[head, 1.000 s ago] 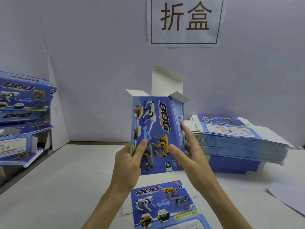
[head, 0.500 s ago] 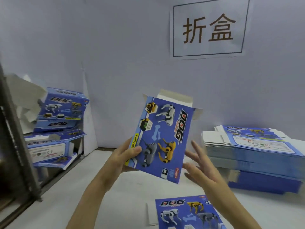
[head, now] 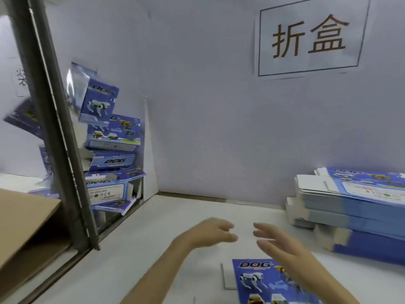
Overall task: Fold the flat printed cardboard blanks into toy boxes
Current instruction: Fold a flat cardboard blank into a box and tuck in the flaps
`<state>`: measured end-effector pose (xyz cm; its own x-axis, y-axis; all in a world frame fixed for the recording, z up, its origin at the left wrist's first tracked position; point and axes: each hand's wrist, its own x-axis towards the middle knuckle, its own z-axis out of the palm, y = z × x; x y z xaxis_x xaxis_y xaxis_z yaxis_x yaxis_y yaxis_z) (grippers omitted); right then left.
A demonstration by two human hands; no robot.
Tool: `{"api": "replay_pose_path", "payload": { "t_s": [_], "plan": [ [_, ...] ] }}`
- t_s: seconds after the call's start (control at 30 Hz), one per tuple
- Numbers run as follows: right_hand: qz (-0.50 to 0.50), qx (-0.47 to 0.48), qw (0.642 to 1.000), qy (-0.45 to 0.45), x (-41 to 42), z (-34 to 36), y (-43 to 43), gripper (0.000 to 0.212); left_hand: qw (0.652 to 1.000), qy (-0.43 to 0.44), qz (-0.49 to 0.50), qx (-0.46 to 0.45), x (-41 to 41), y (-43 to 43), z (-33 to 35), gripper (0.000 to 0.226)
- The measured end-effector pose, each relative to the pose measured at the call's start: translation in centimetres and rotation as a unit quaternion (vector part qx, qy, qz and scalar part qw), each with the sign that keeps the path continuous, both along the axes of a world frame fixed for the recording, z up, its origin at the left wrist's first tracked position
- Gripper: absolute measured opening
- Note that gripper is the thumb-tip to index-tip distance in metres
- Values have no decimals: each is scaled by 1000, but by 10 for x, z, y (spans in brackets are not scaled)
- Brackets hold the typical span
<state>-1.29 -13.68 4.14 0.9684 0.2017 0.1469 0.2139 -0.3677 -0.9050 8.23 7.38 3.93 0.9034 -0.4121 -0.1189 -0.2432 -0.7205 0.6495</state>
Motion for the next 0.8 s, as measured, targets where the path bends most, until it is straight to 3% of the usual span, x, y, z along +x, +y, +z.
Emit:
{"api": "replay_pose_path", "payload": {
  "t_s": [0.07,0.13,0.27,0.37,0.57,0.67,0.8],
  "plan": [
    [-7,-58,998,10,5,-9,-1,27,989,38,-54,135,-15,-27,-29,82],
    [-6,-130,991,25,10,-16,-2,25,977,45,-72,193,-24,-46,-35,88],
    [16,-260,964,56,16,-27,-3,28,979,16,-73,191,-26,-60,-28,63],
    [37,-317,944,80,18,-34,-6,32,980,29,-52,190,-24,-60,-34,75],
    [16,-368,928,53,18,-32,-18,30,989,19,-29,143,-21,-54,-42,67],
    [10,-334,942,-11,17,-23,-21,19,995,9,-25,98,-17,-44,-34,58],
    [-76,-240,960,-127,13,-10,-26,45,996,-38,28,-79,-15,-18,-3,47]
  ]
}}
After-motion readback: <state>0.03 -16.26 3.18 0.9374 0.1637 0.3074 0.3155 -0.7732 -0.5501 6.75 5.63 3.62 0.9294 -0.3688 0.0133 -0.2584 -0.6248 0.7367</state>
